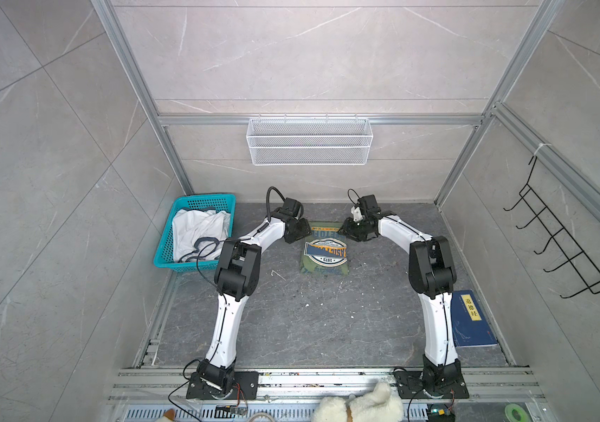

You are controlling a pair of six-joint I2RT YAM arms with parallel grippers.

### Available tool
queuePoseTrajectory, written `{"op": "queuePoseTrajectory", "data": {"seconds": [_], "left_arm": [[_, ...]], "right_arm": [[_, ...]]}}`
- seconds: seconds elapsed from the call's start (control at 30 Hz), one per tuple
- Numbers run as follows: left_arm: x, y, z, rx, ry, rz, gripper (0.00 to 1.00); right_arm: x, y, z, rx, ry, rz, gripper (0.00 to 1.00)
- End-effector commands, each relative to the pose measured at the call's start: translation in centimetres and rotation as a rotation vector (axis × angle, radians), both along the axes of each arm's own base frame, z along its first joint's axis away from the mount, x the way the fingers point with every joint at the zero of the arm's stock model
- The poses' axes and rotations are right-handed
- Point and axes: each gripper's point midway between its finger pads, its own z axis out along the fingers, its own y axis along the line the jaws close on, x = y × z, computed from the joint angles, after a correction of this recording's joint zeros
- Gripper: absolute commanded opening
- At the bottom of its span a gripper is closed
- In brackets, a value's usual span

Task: Fold and stack tank tops
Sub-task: Smooth out the tank top at the top-center of the table.

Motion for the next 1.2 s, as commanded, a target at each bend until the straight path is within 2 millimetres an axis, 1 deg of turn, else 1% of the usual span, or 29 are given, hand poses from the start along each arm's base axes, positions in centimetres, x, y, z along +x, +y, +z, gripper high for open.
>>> {"op": "queuePoseTrajectory", "data": {"seconds": [0.0,0.07,0.13,0.23,0.3,0.4,0.47,0.53,0.6,0.67,0.7,0.8,0.9,0.93,1.03,1.17], "left_arm": [[1.7,-1.1,0.1,-0.023,-0.033,-0.014,0.57],[2.2,-1.2,-0.5,-0.015,-0.021,-0.01,0.54],[2.3,-1.1,-1.5,-0.005,0.001,0.0,0.53],[2.4,-1.0,-2.5,0.01,0.024,0.004,0.53],[2.4,-0.8,-2.6,0.018,0.038,0.006,0.53],[2.7,-0.6,-1.0,0.024,0.014,0.003,0.54],[2.9,-0.3,0.9,0.03,-0.013,0.005,0.58],[2.9,0.0,2.8,0.039,-0.037,0.005,0.63],[2.5,0.5,4.7,0.053,-0.051,0.011,0.68],[1.8,1.0,6.3,0.06,-0.06,0.011,0.73],[1.2,1.3,8.3,0.056,-0.084,0.008,0.75],[-0.8,2.1,9.4,0.062,-0.08,0.002,0.78],[-3.1,2.4,8.9,0.051,-0.038,-0.022,0.8],[-3.9,2.4,8.5,0.037,-0.027,-0.035,0.8],[-5.7,2.0,7.1,-0.002,0.017,-0.061,0.81],[-7.1,2.0,4.8,-0.003,0.068,-0.07,0.83]], "right_arm": [[0.8,0.8,-0.4,0.006,0.012,0.014,0.35],[1.2,0.9,-1.0,0.004,0.025,0.012,0.32],[1.3,1.0,-1.4,-0.006,0.038,0.012,0.32],[1.5,0.8,-1.7,-0.029,0.045,0.005,0.36],[1.8,0.8,-0.9,-0.039,0.039,0.008,0.39],[2.1,0.2,0.7,-0.082,0.03,0.004,0.45],[2.2,-0.1,2.3,-0.099,0.016,0.0,0.48],[2.0,-0.3,3.7,-0.099,-0.005,0.002,0.5],[1.6,-0.5,5.4,-0.1,-0.027,-0.001,0.51],[0.8,-0.7,6.9,-0.103,-0.053,0.001,0.53],[0.3,-0.9,7.6,-0.111,-0.063,0.001,0.55],[-1.8,-1.0,8.8,-0.14,-0.087,0.017,0.59],[-4.3,-1.5,8.7,-0.195,-0.082,0.025,0.61],[-5.2,-1.4,8.5,-0.192,-0.084,0.03,0.62],[-7.6,-1.3,7.2,-0.166,-0.066,0.029,0.63],[-9.9,-0.5,4.9,-0.151,-0.019,0.049,0.63]]}}
